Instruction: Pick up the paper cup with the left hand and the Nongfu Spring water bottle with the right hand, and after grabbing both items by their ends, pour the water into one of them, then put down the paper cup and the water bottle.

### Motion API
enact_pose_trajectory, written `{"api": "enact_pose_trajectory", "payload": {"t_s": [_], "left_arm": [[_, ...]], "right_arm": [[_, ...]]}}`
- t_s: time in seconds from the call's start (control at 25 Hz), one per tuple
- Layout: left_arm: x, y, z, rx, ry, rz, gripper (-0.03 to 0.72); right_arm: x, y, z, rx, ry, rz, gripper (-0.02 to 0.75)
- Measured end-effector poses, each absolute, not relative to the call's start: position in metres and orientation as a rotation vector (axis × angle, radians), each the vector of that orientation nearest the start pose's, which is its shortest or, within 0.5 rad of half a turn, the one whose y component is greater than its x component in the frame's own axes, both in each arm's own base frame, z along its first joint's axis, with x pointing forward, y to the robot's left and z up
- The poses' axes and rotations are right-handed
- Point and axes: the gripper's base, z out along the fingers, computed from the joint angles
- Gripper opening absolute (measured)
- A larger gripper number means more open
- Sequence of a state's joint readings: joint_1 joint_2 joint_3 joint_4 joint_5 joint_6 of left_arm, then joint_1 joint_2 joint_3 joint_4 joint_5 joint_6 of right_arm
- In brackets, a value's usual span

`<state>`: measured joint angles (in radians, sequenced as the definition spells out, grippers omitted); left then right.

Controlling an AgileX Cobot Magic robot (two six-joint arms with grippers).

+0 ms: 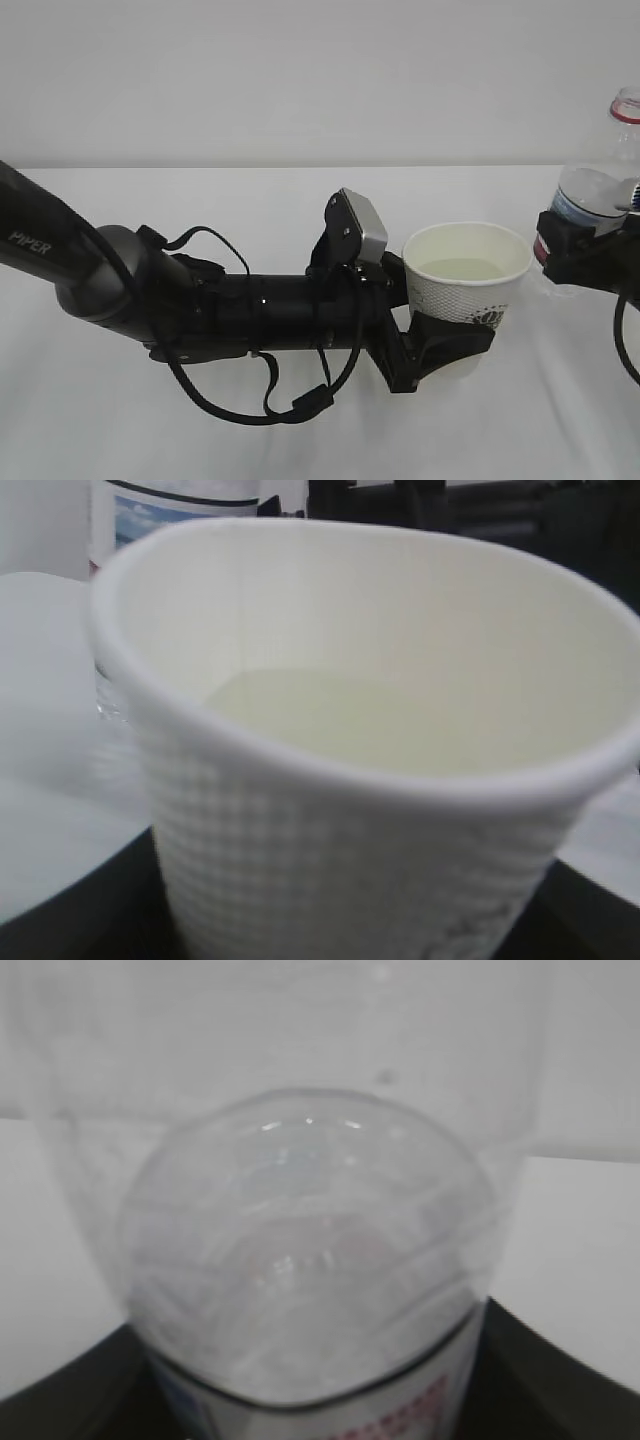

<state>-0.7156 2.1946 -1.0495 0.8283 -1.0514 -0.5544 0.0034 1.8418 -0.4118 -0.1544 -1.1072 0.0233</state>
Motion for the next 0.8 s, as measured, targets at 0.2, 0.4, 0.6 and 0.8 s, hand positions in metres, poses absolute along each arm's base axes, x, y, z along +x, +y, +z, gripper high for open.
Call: {"api": "enact_pose_trajectory", "payload": {"t_s": [0.2, 0.4, 0.6, 0.8], "left_arm": [[0.269, -0.311, 0.109, 1.082, 1.519, -1.156, 0.537], [0.269, -0.311, 0.109, 1.082, 1.519, -1.156, 0.537], [0.269, -0.311, 0.109, 1.082, 1.519, -1.156, 0.537], [0.269, -0.311, 0.109, 1.082, 1.519, -1.156, 0.537]], "right_arm": [[0.293, 0.013, 0.122, -0.137, 1.788, 0.098, 0.496], [0.308, 0.014, 0.119, -0.130, 1.774, 0.103, 0.496], [0.322, 0.014, 0.119, -0.129, 1.751, 0.102, 0.496], [0.336, 0.014, 0.111, -0.129, 1.748, 0.102, 0.496]]}}
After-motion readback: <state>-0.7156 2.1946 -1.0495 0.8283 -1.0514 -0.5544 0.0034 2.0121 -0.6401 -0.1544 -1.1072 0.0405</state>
